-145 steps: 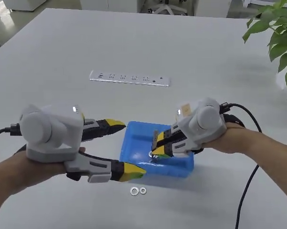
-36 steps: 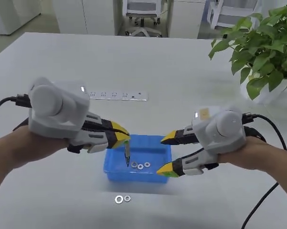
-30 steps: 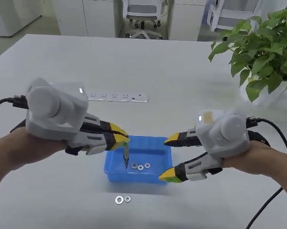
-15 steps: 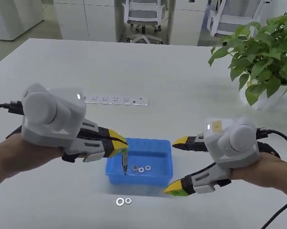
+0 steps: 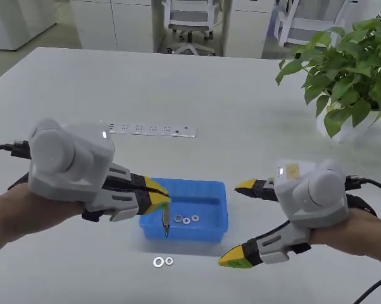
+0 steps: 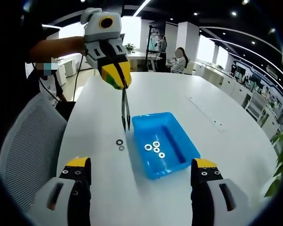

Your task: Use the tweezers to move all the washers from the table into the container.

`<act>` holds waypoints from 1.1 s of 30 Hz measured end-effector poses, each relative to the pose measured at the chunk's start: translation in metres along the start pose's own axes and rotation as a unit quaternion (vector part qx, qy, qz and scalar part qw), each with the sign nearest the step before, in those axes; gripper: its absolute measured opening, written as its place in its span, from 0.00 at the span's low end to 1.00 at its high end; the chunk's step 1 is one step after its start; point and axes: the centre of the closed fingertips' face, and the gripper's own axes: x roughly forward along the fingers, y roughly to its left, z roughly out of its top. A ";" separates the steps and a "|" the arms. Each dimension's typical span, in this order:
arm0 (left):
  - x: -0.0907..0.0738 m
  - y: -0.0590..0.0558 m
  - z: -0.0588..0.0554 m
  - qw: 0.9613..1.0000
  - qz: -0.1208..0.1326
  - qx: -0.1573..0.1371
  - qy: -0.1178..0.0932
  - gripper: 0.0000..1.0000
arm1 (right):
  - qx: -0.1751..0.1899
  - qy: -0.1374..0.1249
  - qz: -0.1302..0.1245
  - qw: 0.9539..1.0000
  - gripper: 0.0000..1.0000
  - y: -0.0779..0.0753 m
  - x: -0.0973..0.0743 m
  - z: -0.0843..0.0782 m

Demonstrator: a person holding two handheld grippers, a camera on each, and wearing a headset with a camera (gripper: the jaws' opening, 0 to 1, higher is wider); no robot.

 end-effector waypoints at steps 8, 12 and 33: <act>0.004 -0.005 -0.007 1.000 -0.005 -0.002 -0.001 0.05 | 0.008 0.003 -0.004 1.000 0.96 0.004 0.000 -0.008; 0.006 -0.007 -0.012 1.000 -0.007 -0.002 -0.002 0.05 | 0.015 0.000 -0.006 1.000 0.98 0.006 0.000 -0.008; 0.020 -0.013 -0.032 1.000 -0.018 -0.011 -0.005 0.05 | 0.030 0.008 -0.008 0.999 1.00 0.015 0.002 -0.022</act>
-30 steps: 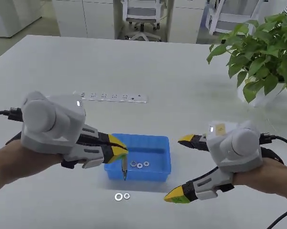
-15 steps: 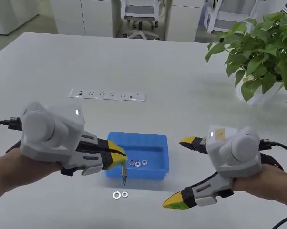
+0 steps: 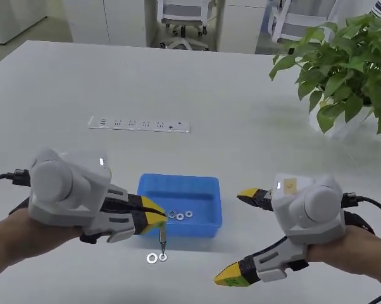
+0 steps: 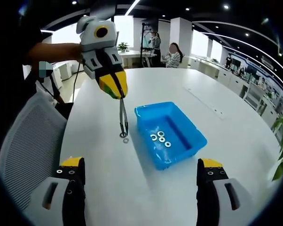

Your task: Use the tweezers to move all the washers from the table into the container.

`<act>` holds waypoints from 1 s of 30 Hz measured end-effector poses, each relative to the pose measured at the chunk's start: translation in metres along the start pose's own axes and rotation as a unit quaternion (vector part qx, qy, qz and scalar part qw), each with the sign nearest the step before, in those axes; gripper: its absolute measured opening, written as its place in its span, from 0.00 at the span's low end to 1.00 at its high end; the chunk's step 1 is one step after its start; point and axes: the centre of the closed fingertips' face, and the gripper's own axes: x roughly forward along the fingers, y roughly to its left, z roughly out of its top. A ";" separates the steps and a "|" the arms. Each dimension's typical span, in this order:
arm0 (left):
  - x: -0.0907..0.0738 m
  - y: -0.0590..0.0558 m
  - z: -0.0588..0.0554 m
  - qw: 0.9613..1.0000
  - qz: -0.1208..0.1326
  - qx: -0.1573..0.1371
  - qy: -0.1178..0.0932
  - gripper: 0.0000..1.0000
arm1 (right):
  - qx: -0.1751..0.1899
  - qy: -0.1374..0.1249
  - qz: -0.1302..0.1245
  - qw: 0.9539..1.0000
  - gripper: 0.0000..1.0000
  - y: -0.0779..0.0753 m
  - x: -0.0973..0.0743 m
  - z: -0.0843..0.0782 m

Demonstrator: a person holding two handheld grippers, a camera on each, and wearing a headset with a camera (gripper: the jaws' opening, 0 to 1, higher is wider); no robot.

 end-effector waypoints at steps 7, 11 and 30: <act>0.005 0.001 -0.006 1.000 0.001 0.002 0.006 0.05 | 0.005 0.002 0.000 1.000 1.00 0.000 0.000 -0.004; 0.006 0.001 -0.009 1.000 0.001 0.001 0.007 0.05 | 0.008 0.006 0.002 1.000 0.99 0.002 0.001 -0.008; 0.012 0.003 -0.012 1.000 0.001 0.003 0.004 0.05 | 0.006 0.006 0.004 1.000 0.97 0.003 -0.001 -0.010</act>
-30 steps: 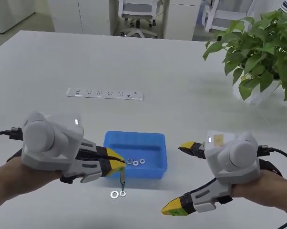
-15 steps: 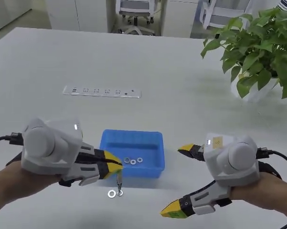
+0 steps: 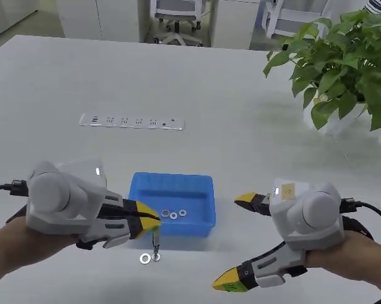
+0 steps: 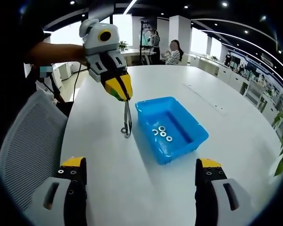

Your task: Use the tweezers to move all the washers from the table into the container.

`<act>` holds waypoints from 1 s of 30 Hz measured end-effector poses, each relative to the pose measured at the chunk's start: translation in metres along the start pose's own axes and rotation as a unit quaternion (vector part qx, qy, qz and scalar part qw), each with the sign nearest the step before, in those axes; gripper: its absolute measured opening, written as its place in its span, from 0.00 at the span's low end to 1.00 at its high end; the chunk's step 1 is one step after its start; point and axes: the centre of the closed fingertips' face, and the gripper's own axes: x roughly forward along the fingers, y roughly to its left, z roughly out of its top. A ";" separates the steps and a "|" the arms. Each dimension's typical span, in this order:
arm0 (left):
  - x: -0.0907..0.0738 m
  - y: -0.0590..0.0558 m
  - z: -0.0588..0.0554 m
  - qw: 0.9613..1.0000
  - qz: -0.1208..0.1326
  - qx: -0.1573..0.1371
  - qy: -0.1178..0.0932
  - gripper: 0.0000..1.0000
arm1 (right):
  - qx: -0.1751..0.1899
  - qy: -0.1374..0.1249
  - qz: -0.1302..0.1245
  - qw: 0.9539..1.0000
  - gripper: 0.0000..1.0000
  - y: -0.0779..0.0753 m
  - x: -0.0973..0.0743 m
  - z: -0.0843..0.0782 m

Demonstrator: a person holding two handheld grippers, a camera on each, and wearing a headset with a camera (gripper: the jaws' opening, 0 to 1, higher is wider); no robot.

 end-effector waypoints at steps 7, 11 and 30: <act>-0.002 -0.003 0.000 1.000 -0.004 0.005 0.004 0.05 | -0.018 -0.012 0.015 1.000 0.90 0.005 0.003 0.006; -0.003 -0.002 -0.001 1.000 -0.006 0.007 0.005 0.05 | -0.032 -0.023 0.027 0.999 0.84 0.009 0.006 0.012; -0.005 -0.005 -0.005 0.997 -0.051 0.038 0.030 0.05 | -0.120 -0.033 0.081 0.989 0.38 0.023 0.043 0.033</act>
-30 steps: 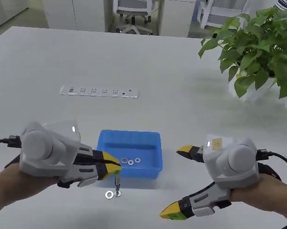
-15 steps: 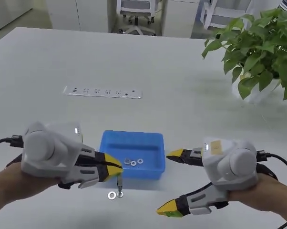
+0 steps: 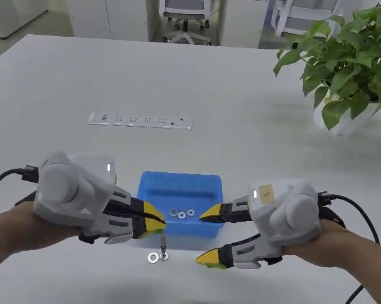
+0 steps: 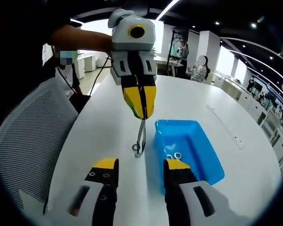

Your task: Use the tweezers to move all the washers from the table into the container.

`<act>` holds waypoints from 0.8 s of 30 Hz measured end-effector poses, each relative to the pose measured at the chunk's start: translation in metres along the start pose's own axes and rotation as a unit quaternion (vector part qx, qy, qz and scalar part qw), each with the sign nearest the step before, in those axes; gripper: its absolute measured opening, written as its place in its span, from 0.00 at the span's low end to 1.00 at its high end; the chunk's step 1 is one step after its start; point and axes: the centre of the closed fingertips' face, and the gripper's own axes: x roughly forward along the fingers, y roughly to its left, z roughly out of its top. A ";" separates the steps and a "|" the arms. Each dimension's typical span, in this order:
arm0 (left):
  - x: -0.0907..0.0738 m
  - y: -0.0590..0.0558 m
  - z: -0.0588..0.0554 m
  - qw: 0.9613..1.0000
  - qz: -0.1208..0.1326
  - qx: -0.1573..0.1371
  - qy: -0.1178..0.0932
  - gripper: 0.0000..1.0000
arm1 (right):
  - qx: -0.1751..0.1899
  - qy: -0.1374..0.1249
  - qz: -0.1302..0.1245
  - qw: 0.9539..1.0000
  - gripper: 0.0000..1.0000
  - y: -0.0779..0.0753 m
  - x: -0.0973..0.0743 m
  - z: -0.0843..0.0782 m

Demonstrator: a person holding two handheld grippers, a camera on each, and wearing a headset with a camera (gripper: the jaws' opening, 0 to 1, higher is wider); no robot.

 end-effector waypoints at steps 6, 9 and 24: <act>0.001 -0.002 0.001 1.000 -0.011 0.004 0.003 0.05 | -0.019 0.005 0.011 1.000 0.30 -0.002 0.013 0.003; 0.002 -0.004 0.002 1.000 -0.016 0.006 0.004 0.05 | -0.027 0.002 0.017 0.999 0.28 -0.002 0.019 0.008; 0.003 -0.006 0.005 1.000 -0.021 0.008 0.006 0.05 | -0.032 -0.003 0.052 0.998 0.18 0.001 0.048 0.016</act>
